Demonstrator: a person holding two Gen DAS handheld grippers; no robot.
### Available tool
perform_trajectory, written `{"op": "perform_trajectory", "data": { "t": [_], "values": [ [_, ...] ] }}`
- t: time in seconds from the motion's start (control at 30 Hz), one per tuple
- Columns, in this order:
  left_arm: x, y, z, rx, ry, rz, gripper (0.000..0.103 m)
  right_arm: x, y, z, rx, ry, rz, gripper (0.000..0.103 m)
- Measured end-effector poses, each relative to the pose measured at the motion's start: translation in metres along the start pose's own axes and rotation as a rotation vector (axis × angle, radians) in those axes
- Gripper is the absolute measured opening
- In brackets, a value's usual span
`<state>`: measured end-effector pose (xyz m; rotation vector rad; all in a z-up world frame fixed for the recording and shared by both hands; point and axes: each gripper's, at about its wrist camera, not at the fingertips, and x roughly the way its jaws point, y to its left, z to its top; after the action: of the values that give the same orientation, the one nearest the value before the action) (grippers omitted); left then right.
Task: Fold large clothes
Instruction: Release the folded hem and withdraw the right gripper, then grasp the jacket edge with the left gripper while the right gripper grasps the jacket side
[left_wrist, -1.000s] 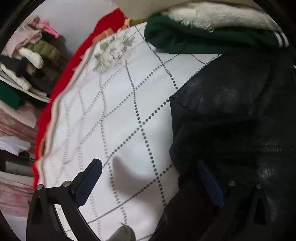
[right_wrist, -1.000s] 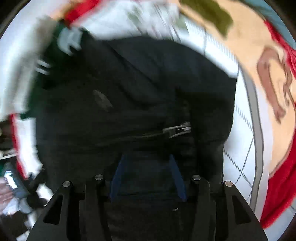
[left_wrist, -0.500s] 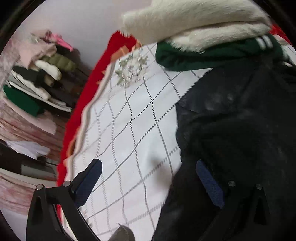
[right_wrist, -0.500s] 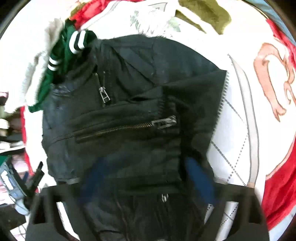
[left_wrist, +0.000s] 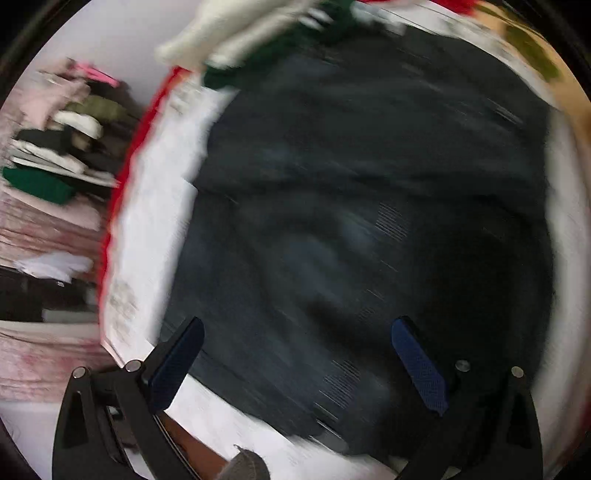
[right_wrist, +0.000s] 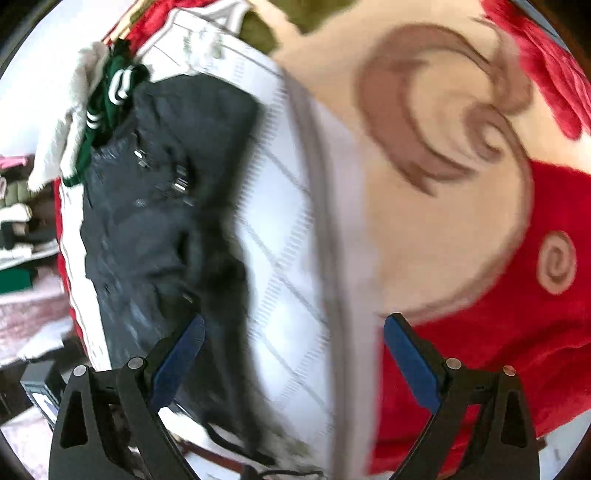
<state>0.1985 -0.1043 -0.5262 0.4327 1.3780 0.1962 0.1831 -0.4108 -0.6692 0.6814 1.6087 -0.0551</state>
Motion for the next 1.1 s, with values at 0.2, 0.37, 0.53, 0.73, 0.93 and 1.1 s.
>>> {"op": "perform_trajectory", "data": {
  "t": [0.2,0.37,0.53,0.73,0.93,1.1],
  "values": [
    [-0.008,-0.087,-0.031,0.008,0.115,-0.156,0.103,-0.007,-0.054,-0.013,-0.047,0.049,-0.017,0.092],
    [0.021,-0.123,-0.033,0.06,0.121,-0.045,0.103,-0.006,-0.073,-0.009,-0.051,0.059,0.012,0.089],
    [0.029,-0.113,-0.015,0.038,0.038,0.042,0.103,0.005,-0.063,0.007,-0.065,0.099,0.244,0.089],
    [0.034,-0.085,-0.004,-0.003,0.0,0.011,0.048,0.051,-0.032,0.052,-0.048,0.143,0.556,0.089],
    [0.015,-0.094,-0.013,0.005,-0.034,-0.035,0.009,0.105,-0.003,0.09,0.008,0.19,0.707,0.089],
    [0.004,-0.091,-0.016,-0.038,-0.055,-0.045,0.007,0.114,0.029,0.104,-0.009,0.163,0.717,0.091]
  ]
}}
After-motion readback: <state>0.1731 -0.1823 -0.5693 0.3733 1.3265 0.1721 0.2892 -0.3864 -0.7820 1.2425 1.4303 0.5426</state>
